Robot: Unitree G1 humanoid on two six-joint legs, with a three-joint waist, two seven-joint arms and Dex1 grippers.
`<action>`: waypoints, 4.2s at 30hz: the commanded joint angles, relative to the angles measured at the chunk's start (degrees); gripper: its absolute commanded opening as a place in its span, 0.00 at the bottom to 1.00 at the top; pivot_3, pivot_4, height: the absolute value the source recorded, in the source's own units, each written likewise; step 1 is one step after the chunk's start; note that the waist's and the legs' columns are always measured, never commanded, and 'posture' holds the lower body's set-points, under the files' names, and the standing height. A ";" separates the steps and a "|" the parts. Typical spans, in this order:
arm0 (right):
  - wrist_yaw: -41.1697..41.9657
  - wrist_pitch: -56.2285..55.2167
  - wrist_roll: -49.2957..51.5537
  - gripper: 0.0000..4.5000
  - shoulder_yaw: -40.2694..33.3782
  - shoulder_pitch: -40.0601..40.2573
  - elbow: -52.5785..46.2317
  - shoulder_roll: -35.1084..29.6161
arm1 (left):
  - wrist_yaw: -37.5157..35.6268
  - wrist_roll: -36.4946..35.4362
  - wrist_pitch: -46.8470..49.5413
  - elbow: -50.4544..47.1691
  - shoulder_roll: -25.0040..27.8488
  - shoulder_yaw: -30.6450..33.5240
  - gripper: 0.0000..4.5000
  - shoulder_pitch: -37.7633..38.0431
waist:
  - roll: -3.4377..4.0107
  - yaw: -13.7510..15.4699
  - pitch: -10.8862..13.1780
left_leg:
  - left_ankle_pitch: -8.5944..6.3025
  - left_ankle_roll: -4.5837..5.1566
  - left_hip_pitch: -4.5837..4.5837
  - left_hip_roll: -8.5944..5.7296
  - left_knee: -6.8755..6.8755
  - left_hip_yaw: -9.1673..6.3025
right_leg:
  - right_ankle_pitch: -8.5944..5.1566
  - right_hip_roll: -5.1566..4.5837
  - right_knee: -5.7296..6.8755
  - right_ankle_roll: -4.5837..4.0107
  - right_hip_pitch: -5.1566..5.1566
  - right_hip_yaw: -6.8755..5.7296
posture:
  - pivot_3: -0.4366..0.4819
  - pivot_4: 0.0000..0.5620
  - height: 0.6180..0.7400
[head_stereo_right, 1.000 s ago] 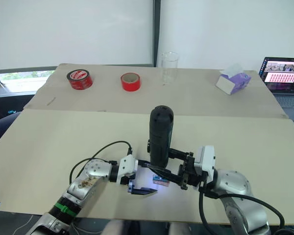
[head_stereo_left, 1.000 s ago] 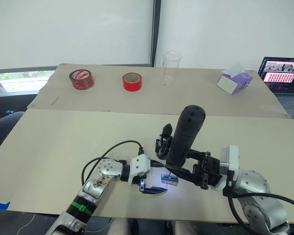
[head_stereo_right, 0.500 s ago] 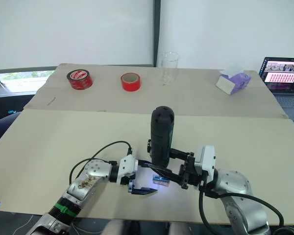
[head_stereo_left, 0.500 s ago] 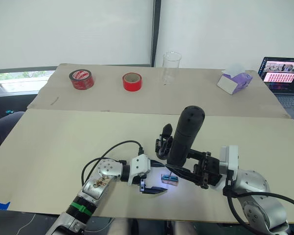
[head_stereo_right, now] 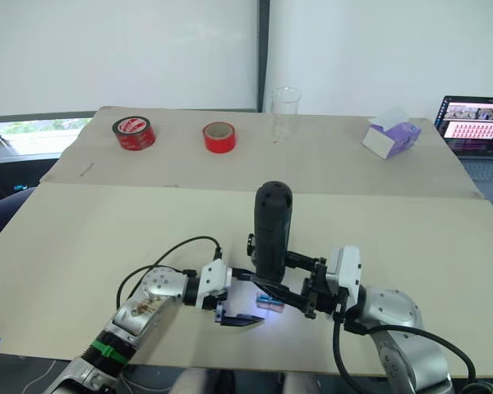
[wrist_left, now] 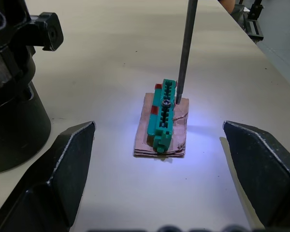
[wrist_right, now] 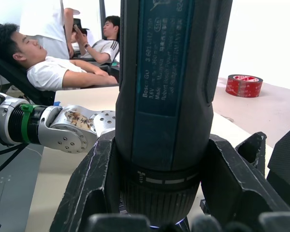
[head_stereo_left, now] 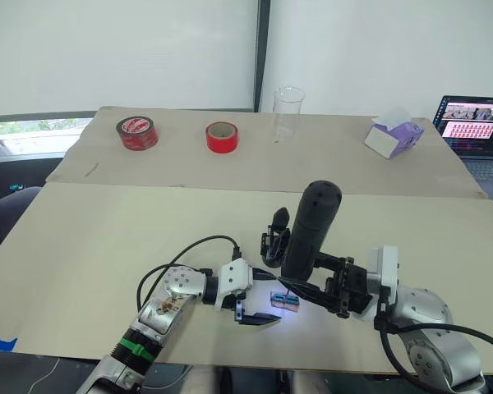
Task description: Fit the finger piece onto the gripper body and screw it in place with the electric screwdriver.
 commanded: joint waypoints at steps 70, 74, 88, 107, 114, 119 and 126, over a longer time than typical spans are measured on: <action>0.42 -3.00 -1.01 0.42 1.04 -2.52 0.82 0.50 | 0.66 0.58 -0.12 -0.16 -0.17 -0.59 0.99 0.21 | 0.01 0.01 0.00 | -0.01 0.02 0.02 0.00 0.07 0.00 | 0.04 0.01 0.02 -0.04 0.05 -0.01 | 0.48 0.27 1.00; 0.45 -3.57 -1.28 0.42 1.47 -2.42 1.08 0.41 | 0.67 0.57 -0.25 0.04 -0.11 -0.55 0.99 0.20 | 0.01 0.00 0.00 | -0.01 0.02 0.02 0.00 0.08 0.00 | 0.04 0.02 0.03 -0.03 0.06 -0.01 | 0.48 0.27 1.00; 2.25 -6.25 -2.68 0.42 1.91 -1.62 2.12 -0.40 | 0.66 0.48 -0.61 0.46 -0.08 -0.40 0.99 0.22 | 0.01 -0.01 -0.01 | -0.01 0.02 0.04 0.01 0.08 0.00 | 0.04 0.02 0.03 -0.03 0.07 -0.01 | 0.48 0.27 1.00; 0.54 -4.13 1.51 0.42 -0.25 -3.20 -1.07 -0.73 | -2.01 -4.51 -0.23 -2.29 2.25 3.10 0.99 1.30 | 0.01 -0.62 0.00 | 0.00 0.00 0.03 0.03 0.07 -0.01 | 0.05 0.05 0.05 -0.06 0.04 -0.01 | 0.48 0.27 1.00; -1.96 -1.63 4.30 0.42 -1.50 -4.59 -3.53 -1.65 | -3.72 -9.65 0.12 -6.37 2.78 5.53 0.99 2.57 | 0.01 -0.59 0.00 | -0.01 0.01 0.02 0.03 0.07 -0.01 | 0.08 0.03 0.04 -0.11 0.03 0.00 | 0.48 0.27 1.00; -3.55 0.70 7.02 0.42 -3.44 -6.05 -5.71 -3.29 | -5.06 -13.43 1.25 -10.07 4.36 7.46 0.99 3.78 | 0.01 -0.67 0.00 | 0.00 -0.01 0.02 0.03 0.07 -0.01 | 0.08 0.05 0.04 -0.11 0.03 0.00 | 0.48 0.27 1.00; -5.70 4.12 11.48 0.42 -7.41 -8.85 -7.92 -6.33 | -6.23 -18.89 3.80 -13.88 7.47 12.07 0.99 5.33 | 0.01 -0.62 0.00 | 0.00 -0.01 0.02 0.03 0.05 0.00 | 0.06 0.05 0.03 -0.09 0.02 0.00 | 0.48 0.27 1.00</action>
